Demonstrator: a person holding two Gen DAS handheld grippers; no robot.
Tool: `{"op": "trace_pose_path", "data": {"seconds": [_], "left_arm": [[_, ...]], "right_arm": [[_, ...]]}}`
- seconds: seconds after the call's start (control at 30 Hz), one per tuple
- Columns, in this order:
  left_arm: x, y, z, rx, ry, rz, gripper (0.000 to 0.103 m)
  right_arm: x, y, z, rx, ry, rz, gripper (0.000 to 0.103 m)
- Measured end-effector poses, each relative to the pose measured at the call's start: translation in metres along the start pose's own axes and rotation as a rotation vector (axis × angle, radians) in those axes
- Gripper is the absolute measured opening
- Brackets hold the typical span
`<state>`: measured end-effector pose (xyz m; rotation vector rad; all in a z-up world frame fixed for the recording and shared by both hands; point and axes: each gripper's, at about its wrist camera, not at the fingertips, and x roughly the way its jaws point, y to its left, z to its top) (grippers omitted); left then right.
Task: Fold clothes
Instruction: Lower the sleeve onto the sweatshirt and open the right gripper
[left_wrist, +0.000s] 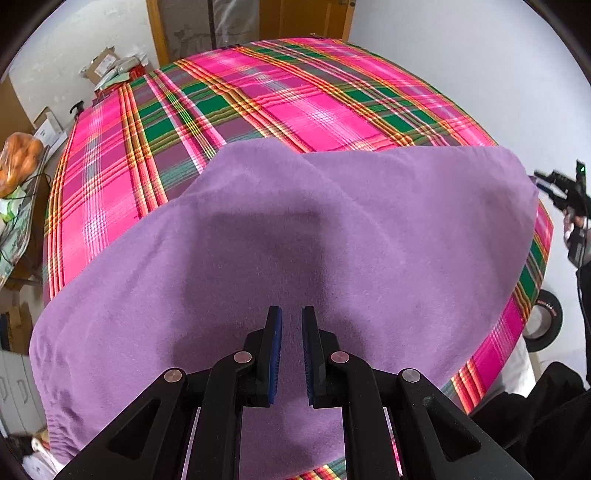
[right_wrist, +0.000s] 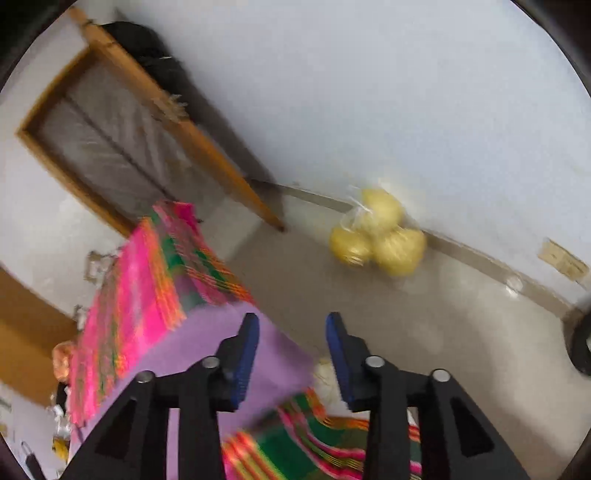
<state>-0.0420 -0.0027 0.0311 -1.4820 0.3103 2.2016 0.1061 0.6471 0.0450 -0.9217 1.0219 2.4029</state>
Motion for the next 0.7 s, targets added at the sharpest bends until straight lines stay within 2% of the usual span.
{"op": "trace_pose_path", "data": {"seconds": [0.1,0.17,0.27,0.3,0.33,0.37,0.4,0.57,0.7], "left_arm": [[-0.001,-0.003,0.001,0.002,-0.003,-0.002,0.011],[-0.002,-0.004,0.002,0.003,-0.007,-0.003,0.011],[-0.003,-0.005,0.001,0.001,-0.009,-0.006,0.011],[-0.003,-0.005,0.001,0.001,-0.01,-0.006,0.011],[-0.003,-0.006,0.001,0.0,-0.011,-0.007,0.011],[-0.003,-0.006,0.001,-0.001,-0.011,-0.007,0.011],[-0.002,-0.007,0.001,-0.002,-0.011,-0.008,0.011],[0.0,-0.008,0.002,-0.001,-0.008,-0.013,0.011],[-0.002,-0.009,0.002,0.001,-0.013,-0.015,0.011]], "right_arm": [[0.023,0.018,0.018,-0.098,0.062,0.074,0.048],[0.044,0.02,0.026,-0.103,0.11,0.076,0.048],[0.075,0.018,0.031,-0.068,0.232,0.158,0.049],[0.08,0.019,0.029,-0.066,0.269,0.173,0.048],[0.086,0.021,0.026,-0.065,0.305,0.188,0.041],[0.084,0.022,0.026,-0.07,0.296,0.207,0.019],[0.08,0.026,0.028,-0.086,0.267,0.208,0.015],[0.038,0.04,0.037,-0.175,0.018,0.269,0.016],[0.052,0.045,0.029,-0.261,0.067,-0.037,0.022]]}}
